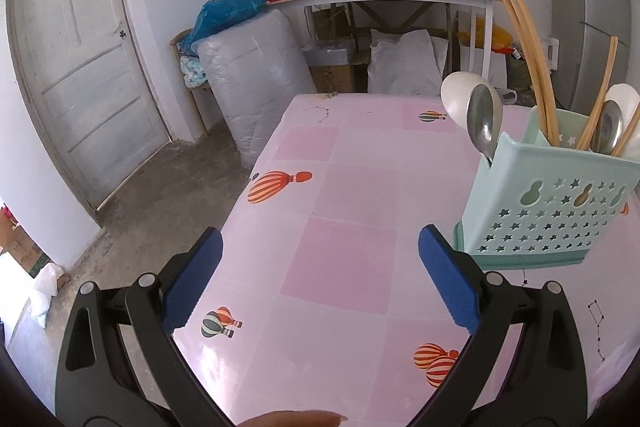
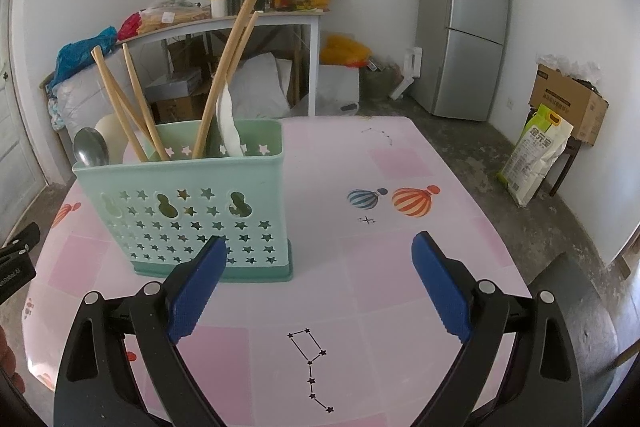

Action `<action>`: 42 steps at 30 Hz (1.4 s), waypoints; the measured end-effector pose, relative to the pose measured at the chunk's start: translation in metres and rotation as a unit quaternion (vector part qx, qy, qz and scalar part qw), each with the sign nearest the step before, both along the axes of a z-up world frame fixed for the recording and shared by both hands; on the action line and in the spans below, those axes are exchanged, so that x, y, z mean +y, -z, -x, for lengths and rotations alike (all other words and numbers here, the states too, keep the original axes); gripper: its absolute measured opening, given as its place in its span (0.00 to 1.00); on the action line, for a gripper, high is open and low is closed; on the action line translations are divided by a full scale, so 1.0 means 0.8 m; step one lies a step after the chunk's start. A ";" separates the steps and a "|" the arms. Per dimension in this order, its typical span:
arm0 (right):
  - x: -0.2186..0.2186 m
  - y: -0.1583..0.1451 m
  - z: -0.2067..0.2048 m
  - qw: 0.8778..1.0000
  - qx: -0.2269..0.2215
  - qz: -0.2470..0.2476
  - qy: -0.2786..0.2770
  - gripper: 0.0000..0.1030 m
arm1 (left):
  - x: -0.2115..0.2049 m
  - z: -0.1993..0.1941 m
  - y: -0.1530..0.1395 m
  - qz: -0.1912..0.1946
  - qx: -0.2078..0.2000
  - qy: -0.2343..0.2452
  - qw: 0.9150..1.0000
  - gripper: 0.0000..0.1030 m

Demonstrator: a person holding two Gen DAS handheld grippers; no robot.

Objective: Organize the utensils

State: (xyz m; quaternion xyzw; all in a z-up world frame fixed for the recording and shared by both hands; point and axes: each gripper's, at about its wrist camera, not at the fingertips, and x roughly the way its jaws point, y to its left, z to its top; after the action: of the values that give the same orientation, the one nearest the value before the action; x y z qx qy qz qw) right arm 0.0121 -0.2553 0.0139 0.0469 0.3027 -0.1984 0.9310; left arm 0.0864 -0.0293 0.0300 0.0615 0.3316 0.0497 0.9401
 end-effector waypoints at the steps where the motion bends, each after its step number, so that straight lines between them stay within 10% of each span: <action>1: 0.000 0.000 0.000 1.000 0.000 0.000 0.000 0.88 | 0.001 0.000 0.000 0.001 0.000 -0.001 1.000 0.92; 42: 0.001 0.000 0.000 1.000 0.002 0.000 -0.001 0.88 | 0.003 -0.005 0.012 0.006 0.014 0.001 1.000 0.92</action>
State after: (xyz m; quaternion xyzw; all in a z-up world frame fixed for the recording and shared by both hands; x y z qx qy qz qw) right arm 0.0120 -0.2545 0.0135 0.0465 0.3042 -0.1980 0.9306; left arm 0.0906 -0.0266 0.0203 0.0571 0.3448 0.0461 0.9358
